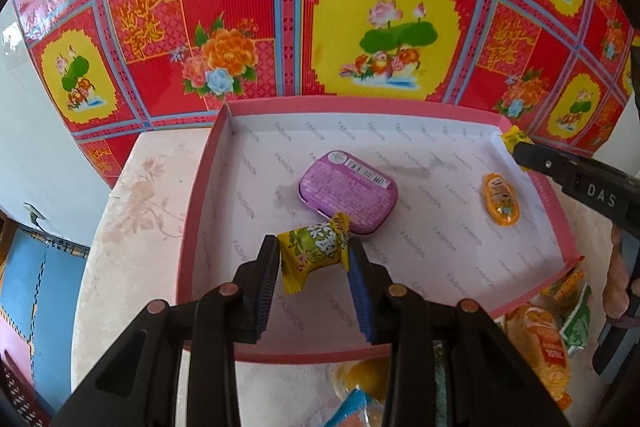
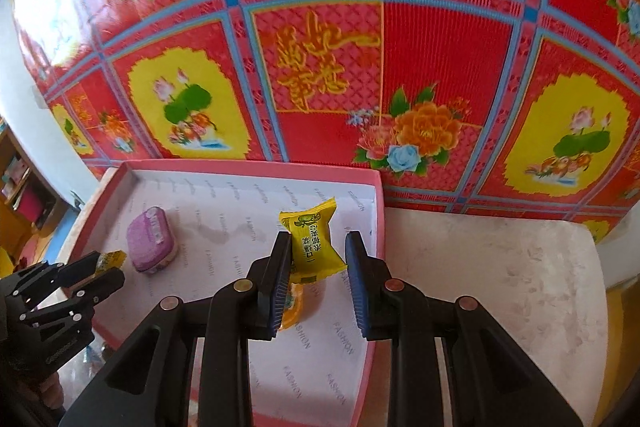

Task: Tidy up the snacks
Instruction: 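Lift both yellow packets and carry them into the pink tray, then open both tools to drop the yellow packets in the tray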

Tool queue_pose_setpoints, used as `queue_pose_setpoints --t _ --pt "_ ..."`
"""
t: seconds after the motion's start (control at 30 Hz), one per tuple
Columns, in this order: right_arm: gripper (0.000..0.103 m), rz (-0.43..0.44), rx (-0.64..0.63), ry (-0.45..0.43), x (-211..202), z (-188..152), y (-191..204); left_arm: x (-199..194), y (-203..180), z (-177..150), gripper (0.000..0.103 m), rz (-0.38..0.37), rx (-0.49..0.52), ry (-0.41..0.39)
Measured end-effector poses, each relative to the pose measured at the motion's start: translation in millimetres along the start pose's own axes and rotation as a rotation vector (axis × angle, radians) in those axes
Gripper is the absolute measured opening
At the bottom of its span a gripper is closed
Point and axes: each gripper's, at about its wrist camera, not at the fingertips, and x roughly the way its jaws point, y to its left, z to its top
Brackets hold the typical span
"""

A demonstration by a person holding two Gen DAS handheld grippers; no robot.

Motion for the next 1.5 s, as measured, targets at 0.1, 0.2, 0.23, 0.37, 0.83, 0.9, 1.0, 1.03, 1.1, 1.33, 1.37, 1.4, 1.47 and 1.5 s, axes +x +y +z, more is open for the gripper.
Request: queue_pose_setpoints --t 0.1,0.2,0.23,0.37,0.83,0.9,1.0,1.03,1.1,1.33,1.37,1.4,1.47,1.5 --pt "0.028 -0.002 0.008 0.012 9.2 0.2 -2.2 7.0 0.5 -1.1 0.036 0.002 -0.005 0.011" --pt "0.028 -0.006 0.007 0.022 16.1 0.0 -3.5 12.3 1.9 -1.9 0.036 0.004 -0.015 0.02" --pt "0.028 -0.006 0.004 0.019 17.2 0.3 -3.5 12.4 2.5 -1.7 0.036 0.007 -0.015 0.013" --pt "0.028 -0.008 -0.002 0.02 24.7 5.1 -2.0 14.6 3.0 1.0 0.036 0.014 -0.012 0.008" --pt "0.028 -0.015 -0.017 0.029 43.8 11.4 7.7 18.9 4.3 7.0 0.037 0.024 0.003 -0.009" --pt "0.028 -0.011 -0.018 0.031 44.4 12.9 7.5 19.2 5.6 6.6 0.038 0.025 0.003 -0.011" --pt "0.031 0.002 -0.011 0.025 44.3 13.0 6.3 18.0 5.5 6.5 0.041 0.031 0.012 -0.012" --pt "0.032 0.005 -0.012 0.026 42.0 12.0 5.8 17.6 4.8 6.6 0.041 0.03 0.014 -0.009" --pt "0.035 0.012 -0.016 0.038 40.5 11.3 7.9 15.8 3.5 7.4 0.041 0.024 0.01 -0.002" --pt "0.05 0.004 -0.054 0.01 16.8 7.2 16.9 0.4 -6.5 9.9 0.057 0.02 0.057 0.003" --pt "0.05 0.009 -0.051 0.008 12.2 6.9 16.8 -1.9 -8.0 10.1 0.057 0.023 0.063 0.001" --pt "0.05 0.01 -0.049 0.004 8.2 6.4 17.1 -3.9 -8.8 10.4 0.057 0.025 0.065 -0.002" --pt "0.05 0.01 -0.046 -0.006 -1.0 4.8 17.3 -9.4 -10.1 11.2 0.057 0.02 0.062 -0.008" --pt "0.05 0.011 -0.045 -0.011 -5.8 4.3 18.4 -12.3 -10.1 11.5 0.057 0.015 0.059 -0.01"
